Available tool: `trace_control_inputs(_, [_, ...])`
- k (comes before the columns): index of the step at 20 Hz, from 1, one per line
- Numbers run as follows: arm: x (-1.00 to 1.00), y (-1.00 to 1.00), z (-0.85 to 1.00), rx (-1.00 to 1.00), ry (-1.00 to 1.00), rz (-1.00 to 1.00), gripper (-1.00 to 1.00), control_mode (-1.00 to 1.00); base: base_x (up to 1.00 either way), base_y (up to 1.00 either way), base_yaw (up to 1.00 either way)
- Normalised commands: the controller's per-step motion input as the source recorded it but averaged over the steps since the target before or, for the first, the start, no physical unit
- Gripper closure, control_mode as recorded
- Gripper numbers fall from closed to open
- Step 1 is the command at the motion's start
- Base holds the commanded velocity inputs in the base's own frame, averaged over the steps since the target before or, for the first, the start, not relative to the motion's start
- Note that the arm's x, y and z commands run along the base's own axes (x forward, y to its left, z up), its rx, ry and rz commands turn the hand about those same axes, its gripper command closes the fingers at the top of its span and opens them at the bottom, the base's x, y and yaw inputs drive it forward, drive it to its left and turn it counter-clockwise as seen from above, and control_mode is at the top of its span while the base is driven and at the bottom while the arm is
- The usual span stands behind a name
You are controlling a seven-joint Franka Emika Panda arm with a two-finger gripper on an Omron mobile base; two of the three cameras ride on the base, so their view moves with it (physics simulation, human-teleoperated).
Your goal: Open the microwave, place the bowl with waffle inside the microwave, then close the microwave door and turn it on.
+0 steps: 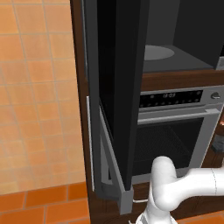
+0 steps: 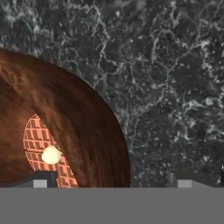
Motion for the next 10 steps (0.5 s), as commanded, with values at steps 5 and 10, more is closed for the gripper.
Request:
trace_control_inputs(5, [0.11,0.24,-0.17,0.0,0.0,0.0,1.0,-1.0,0.0,0.0,0.0])
trace_control_inputs(10, [0.06,0.09,-0.09,0.0,0.0,0.0,1.0,-1.0,0.0,0.0,0.0])
